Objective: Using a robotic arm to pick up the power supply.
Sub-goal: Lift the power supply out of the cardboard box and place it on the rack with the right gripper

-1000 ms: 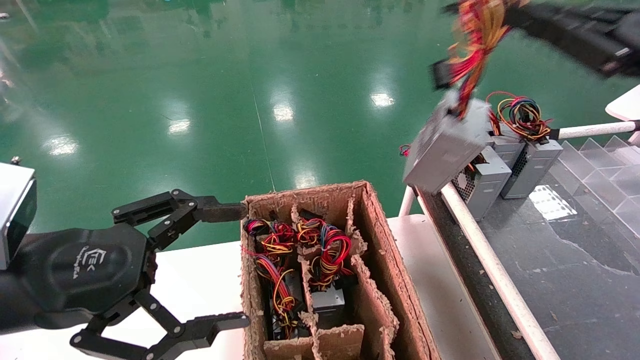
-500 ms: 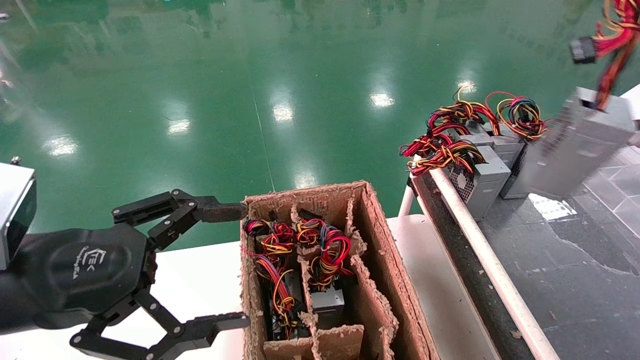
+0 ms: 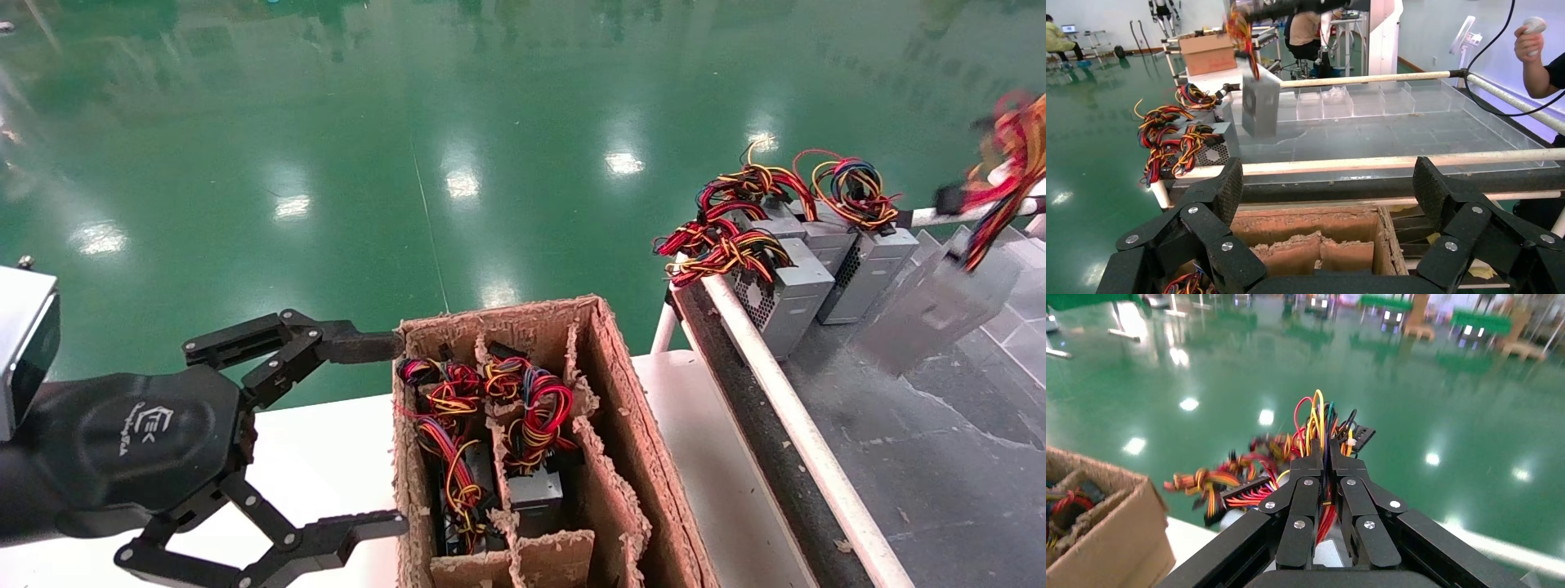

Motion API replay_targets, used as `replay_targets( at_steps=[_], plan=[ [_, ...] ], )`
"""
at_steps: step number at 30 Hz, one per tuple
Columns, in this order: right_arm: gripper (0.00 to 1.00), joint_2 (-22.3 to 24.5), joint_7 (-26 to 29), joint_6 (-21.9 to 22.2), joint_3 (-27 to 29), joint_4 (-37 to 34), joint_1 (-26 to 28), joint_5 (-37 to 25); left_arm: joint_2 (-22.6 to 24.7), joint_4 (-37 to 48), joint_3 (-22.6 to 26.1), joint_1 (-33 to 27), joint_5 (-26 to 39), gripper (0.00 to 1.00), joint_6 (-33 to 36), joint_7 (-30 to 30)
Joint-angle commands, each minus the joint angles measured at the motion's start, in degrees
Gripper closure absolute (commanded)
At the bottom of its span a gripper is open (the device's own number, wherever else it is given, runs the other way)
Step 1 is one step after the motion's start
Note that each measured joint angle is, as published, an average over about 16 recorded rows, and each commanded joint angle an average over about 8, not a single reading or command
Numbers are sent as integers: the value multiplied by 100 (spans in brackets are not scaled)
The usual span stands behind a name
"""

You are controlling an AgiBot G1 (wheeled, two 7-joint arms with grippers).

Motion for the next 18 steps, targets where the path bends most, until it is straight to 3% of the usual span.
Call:
replay_targets(
  at_steps=[1,9,18],
  plan=[
    [100,-100,-72,53,-63,-192,10,-97,0,0,0,0,0,0,0,0],
    [100,-642,-433,550,-155,-618,107,-248,-1,0,2,-1,-2,0,-1,1],
    [100,-1241,-636,1617,-225,-932,285,-381,-2,0,4,-1,-3,0,-2,2]
  ],
)
